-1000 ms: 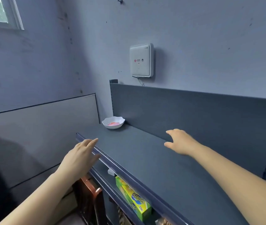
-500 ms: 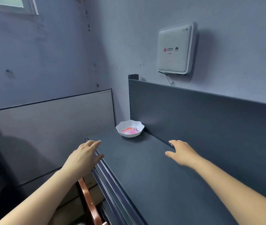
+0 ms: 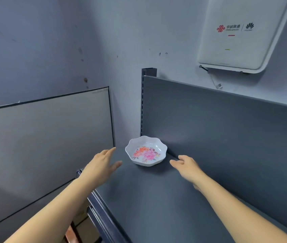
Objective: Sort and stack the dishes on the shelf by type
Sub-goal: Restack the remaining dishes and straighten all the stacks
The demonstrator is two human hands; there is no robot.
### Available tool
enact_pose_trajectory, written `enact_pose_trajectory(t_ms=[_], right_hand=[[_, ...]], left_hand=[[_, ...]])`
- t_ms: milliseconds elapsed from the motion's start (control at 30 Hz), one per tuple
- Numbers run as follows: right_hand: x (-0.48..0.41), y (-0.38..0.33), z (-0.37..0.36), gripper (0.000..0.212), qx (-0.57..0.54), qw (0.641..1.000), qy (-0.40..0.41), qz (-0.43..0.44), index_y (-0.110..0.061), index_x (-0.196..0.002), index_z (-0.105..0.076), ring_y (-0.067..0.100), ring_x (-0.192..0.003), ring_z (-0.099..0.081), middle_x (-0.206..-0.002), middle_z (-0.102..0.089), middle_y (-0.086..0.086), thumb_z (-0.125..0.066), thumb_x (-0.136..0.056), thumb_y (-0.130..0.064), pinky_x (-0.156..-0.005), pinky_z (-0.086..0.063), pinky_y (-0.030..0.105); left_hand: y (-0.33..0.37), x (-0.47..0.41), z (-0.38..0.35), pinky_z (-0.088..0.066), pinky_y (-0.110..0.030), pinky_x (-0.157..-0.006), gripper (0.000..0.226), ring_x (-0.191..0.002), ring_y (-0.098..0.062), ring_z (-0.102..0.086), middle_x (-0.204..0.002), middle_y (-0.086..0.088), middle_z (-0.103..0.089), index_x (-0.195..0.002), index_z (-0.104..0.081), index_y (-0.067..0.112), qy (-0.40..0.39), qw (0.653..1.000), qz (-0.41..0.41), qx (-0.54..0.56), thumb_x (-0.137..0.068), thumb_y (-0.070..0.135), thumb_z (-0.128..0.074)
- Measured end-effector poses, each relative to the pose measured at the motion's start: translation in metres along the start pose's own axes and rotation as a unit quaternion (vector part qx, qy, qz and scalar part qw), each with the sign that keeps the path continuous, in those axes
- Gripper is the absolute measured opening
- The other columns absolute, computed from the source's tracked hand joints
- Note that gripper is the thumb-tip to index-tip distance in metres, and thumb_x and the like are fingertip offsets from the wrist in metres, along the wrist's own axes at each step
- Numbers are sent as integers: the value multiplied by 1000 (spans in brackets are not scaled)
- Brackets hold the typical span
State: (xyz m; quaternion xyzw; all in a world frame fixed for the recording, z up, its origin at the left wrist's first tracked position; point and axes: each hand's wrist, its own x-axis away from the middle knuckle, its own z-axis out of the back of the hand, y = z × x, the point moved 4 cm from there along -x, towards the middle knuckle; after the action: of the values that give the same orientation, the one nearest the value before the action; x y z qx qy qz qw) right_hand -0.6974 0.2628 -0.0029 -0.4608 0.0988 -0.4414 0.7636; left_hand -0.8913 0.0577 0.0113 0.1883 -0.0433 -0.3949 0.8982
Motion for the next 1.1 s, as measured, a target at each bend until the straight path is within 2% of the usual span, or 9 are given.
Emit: enact_pose_trajectory(t_ms=[167, 200, 233, 267, 333, 400, 500, 733, 1100], right_hand=[[-36, -7, -22, 59, -45, 998, 31, -26, -9, -141, -38, 25, -122, -49, -131, -57, 7, -55, -91, -35, -92, -39, 32], [-42, -8, -25, 49, -51, 998, 34, -22, -9, -132, -45, 28, -112, -51, -142, -36, 14, -55, -91, -34, -88, -40, 33], [-47, -9, -28, 36, -54, 998, 37, -19, -13, -120, -52, 27, -101, -50, -98, -40, -8, -55, -90, -33, -81, -40, 31], [-53, -9, -30, 17, -58, 997, 40, -24, -25, -105, -54, 22, -93, -45, -106, -59, 2, -55, -89, -33, -72, -39, 28], [-61, -11, -35, 16, -63, 997, 40, -14, -32, -78, -44, 19, -84, -45, -100, -57, -7, -56, -88, -33, -61, -38, 25], [-68, -12, -39, 8, -76, 996, 36, 7, -26, -91, -59, 19, -90, -60, -102, -68, -9, -57, -84, -30, -73, -49, 32], [-70, -12, -45, 35, -102, 994, 21, 13, -20, -118, -61, 17, -102, -64, -108, -70, -5, -57, -83, -17, -88, -52, 37], [-46, -3, -35, 45, -159, 986, 40, 12, -15, -122, -57, 20, -100, -66, -111, -67, 1, -50, -82, 3, -70, -58, 28], [62, 0, 29, 47, -161, 979, 112, 54, -18, -122, -59, 19, -98, -66, -113, -66, -1, -51, -82, 3, -73, -61, 33]], left_hand=[[-13, -51, -23, -29, -38, -113, 68, -140, -22, -29, -153, -1, -31, -149, -23, 21, -38, 998, 0, 53, -92, 54, -42], [-15, -59, -28, -29, -38, -113, 69, -140, -22, -29, -153, -1, -32, -148, -23, 20, -43, 997, -1, 63, -91, 55, -42], [-16, -67, -32, -28, -38, -114, 70, -140, -22, -30, -153, -1, -33, -148, -24, 20, -49, 996, -1, 71, -91, 56, -42], [-18, -75, -37, -28, -37, -114, 70, -139, -22, -31, -152, -2, -34, -148, -25, 19, -54, 995, -1, 79, -91, 55, -43], [-16, -86, -43, -30, -35, -112, 66, -136, -21, -36, -148, -3, -40, -146, -30, 17, -62, 993, 0, 98, -92, 52, -44], [-11, -92, -47, -38, -33, -103, 48, -126, -22, -49, -130, -1, -57, -133, -46, 19, -61, 989, -7, 136, -93, 47, -45], [-2, -93, -51, -46, -31, -90, 32, -104, -18, -60, -106, 10, -64, -121, -57, 25, -63, 977, -27, 202, -95, 39, -46], [13, -71, -50, -45, -14, -75, 26, -89, 5, -62, -100, 29, -62, -120, -54, 37, -53, 960, -72, 265, -94, 33, -50], [80, 9, -10, -59, -40, -77, 30, -76, -19, -70, -98, 16, -70, -110, -55, 48, -22, 911, -121, 393, -90, 26, -58]])
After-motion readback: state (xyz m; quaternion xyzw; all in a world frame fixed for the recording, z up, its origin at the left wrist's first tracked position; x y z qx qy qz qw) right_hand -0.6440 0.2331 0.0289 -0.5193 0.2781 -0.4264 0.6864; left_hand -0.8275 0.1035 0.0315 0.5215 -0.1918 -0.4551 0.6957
